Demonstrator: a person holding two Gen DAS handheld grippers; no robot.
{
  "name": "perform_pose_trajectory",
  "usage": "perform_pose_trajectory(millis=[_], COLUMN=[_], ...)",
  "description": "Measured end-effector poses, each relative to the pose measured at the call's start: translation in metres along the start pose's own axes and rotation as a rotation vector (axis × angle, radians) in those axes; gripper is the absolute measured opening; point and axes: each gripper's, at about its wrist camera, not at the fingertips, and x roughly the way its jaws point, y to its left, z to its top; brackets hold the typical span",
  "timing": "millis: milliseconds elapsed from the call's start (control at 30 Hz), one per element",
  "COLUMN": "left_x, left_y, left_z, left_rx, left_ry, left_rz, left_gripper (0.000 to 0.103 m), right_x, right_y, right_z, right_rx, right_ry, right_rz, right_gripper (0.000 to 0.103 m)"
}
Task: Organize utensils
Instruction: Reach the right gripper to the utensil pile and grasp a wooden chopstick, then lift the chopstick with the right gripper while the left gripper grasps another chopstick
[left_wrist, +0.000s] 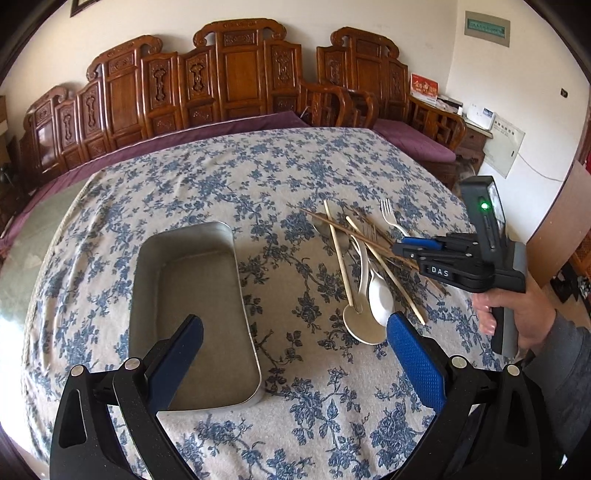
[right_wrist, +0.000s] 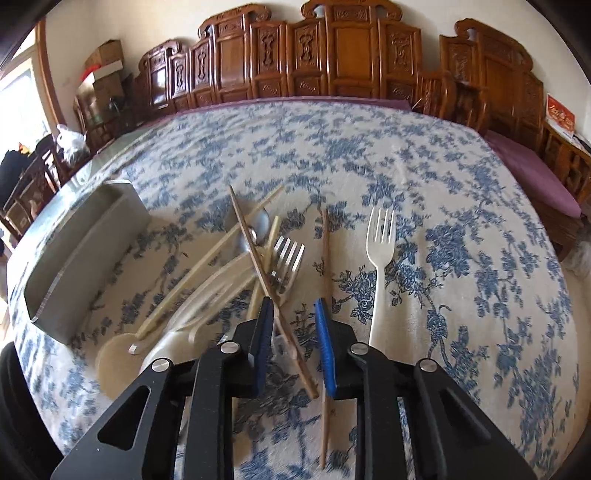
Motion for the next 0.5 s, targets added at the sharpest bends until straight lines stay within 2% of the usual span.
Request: perform_pose_trajectory(millis=[267,333,367,500], left_x=[0.017,0.020,0.022,0.026], left_y=[-0.005,-0.008,-0.011,-0.017], left_z=[0.005,0.006,0.007,0.009], left_rx=[-0.004,0.004,0.010,0.029], left_ry=[0.024,0.028,0.028,0.033], left_rz=[0.004,0.008,0.011,0.017], left_gripper=[0.096,0.096,0.096,0.096], right_x=[0.004,0.002,0.002,-0.003], right_y=[0.003,0.005,0.006,0.009], right_z=[-0.004,-0.005,-0.005,-0.006], right_rx=[-0.013,-0.019,-0.022,-0.031], right_ry=[0.021,0.018,0.017,0.008], right_rz=[0.064,0.076,0.078,0.094], right_gripper=[0.018,0.015,0.010,0.006])
